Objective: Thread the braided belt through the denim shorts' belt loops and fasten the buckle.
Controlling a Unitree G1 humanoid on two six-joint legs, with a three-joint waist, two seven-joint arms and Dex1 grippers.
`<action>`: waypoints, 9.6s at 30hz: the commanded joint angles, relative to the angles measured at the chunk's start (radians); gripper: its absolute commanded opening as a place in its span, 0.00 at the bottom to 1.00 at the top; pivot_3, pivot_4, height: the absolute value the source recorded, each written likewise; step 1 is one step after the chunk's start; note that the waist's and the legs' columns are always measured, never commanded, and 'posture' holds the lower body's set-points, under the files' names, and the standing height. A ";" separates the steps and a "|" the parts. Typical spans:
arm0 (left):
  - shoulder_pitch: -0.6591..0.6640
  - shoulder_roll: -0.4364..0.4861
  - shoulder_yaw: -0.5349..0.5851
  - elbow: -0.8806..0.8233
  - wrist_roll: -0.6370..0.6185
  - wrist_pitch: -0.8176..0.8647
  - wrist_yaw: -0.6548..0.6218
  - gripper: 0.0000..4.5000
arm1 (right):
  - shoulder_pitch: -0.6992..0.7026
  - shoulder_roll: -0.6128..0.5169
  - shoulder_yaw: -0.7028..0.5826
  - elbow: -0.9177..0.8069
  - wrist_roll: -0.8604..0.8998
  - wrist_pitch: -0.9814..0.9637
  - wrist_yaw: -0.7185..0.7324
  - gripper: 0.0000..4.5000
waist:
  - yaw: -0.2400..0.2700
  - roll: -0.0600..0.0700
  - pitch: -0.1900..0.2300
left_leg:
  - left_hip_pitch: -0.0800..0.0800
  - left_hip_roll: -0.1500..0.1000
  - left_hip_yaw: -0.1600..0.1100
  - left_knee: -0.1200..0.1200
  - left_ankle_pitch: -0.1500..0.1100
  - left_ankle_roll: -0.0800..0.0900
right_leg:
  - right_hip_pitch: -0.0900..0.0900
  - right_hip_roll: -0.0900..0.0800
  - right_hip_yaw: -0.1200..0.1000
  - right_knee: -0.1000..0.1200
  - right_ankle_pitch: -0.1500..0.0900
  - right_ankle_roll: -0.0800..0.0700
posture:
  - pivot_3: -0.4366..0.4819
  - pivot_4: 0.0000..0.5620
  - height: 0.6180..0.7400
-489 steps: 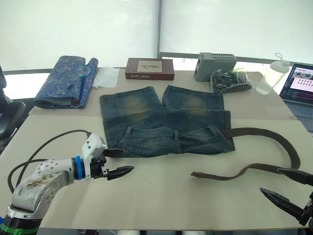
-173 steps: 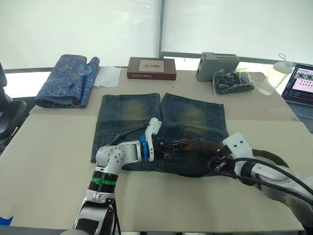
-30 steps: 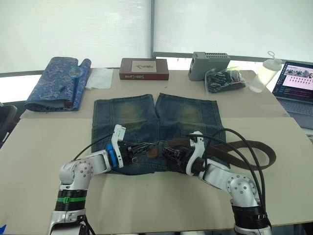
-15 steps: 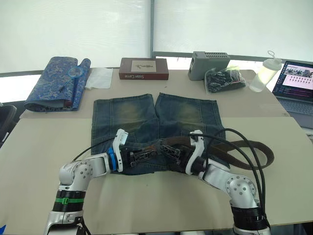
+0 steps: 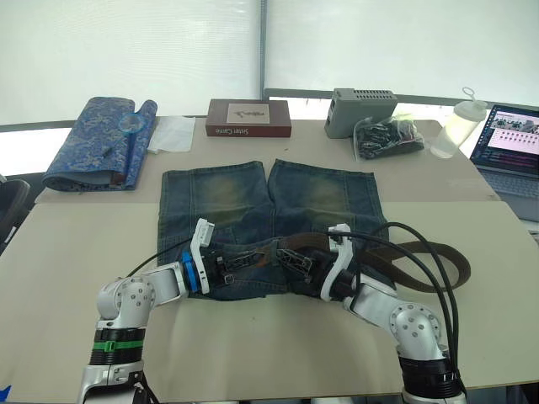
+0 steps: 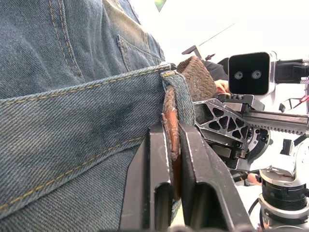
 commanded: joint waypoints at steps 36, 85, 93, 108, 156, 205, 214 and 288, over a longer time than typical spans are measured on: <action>-0.093 0.029 -0.156 0.008 0.060 -0.054 -0.124 0.00 | 0.309 -0.921 -0.180 -0.328 -0.499 0.289 0.245 0.00 | 0.060 -0.004 0.002 | -0.006 -0.002 0.000 0.006 -0.002 0.005 | 0.000 -0.002 0.000 -0.002 -0.004 -0.006 | 0.48 0.27 1.00; -0.076 0.105 -0.408 -0.161 0.465 -0.573 -0.244 0.00 | 0.364 -0.703 -0.402 -0.411 -0.463 0.205 0.430 0.00 | 0.051 -0.004 0.002 | -0.005 -0.001 -0.001 0.007 -0.001 0.005 | 0.000 -0.001 0.000 -0.001 -0.002 -0.006 | 0.48 0.27 1.00; -0.100 0.130 -0.188 -0.117 0.191 -0.231 -0.217 0.00 | 0.388 -0.747 -0.433 -0.314 -0.557 0.229 0.382 0.00 | 0.045 -0.004 0.002 | -0.005 -0.001 -0.001 0.008 -0.001 0.005 | 0.000 0.000 0.000 0.000 0.001 0.002 | 0.48 0.27 1.00; -0.147 0.142 -0.101 0.001 0.032 0.020 -0.196 0.00 | 0.575 -0.850 -0.629 -0.203 -0.720 0.110 0.497 0.00 | 0.053 -0.004 0.002 | -0.005 -0.002 -0.001 0.010 -0.002 0.006 | 0.003 0.000 0.000 -0.001 0.000 0.003 | 0.48 0.27 1.00; -0.053 0.178 -0.153 -0.078 0.196 -0.282 -0.228 0.51 | -0.059 -0.147 -0.080 -0.179 0.296 0.160 -0.349 0.00 | 0.018 -0.005 0.003 | 0.002 -0.002 -0.008 0.001 0.001 -0.001 | 0.006 0.001 -0.003 0.000 -0.001 -0.001 | 0.48 0.27 1.00; 0.074 0.225 -0.093 -0.029 0.194 -0.237 -0.270 0.57 | -0.135 0.030 0.066 0.069 0.071 0.158 -0.152 0.00 | -0.006 -0.005 0.003 | 0.001 0.002 -0.001 -0.001 0.002 -0.002 | 0.000 0.002 -0.001 0.003 0.000 -0.002 | 0.48 0.27 1.00; 0.063 0.221 -0.067 -0.020 0.166 -0.216 -0.251 0.01 | -0.128 0.039 0.053 0.061 0.042 0.173 -0.133 0.00 | -0.002 -0.005 0.003 | 0.001 0.001 0.000 -0.001 0.002 -0.002 | -0.001 0.001 -0.001 0.003 0.000 -0.002 | 0.48 0.27 1.00; -0.065 0.378 -0.198 0.197 0.289 -0.329 -0.479 0.00 | 0.267 -0.851 -0.367 -0.038 -0.725 0.346 0.256 0.01 | 0.034 -0.002 0.004 | -0.006 -0.002 0.001 0.007 -0.002 0.005 | -0.001 -0.001 0.000 -0.002 -0.001 -0.002 | 0.48 0.27 1.00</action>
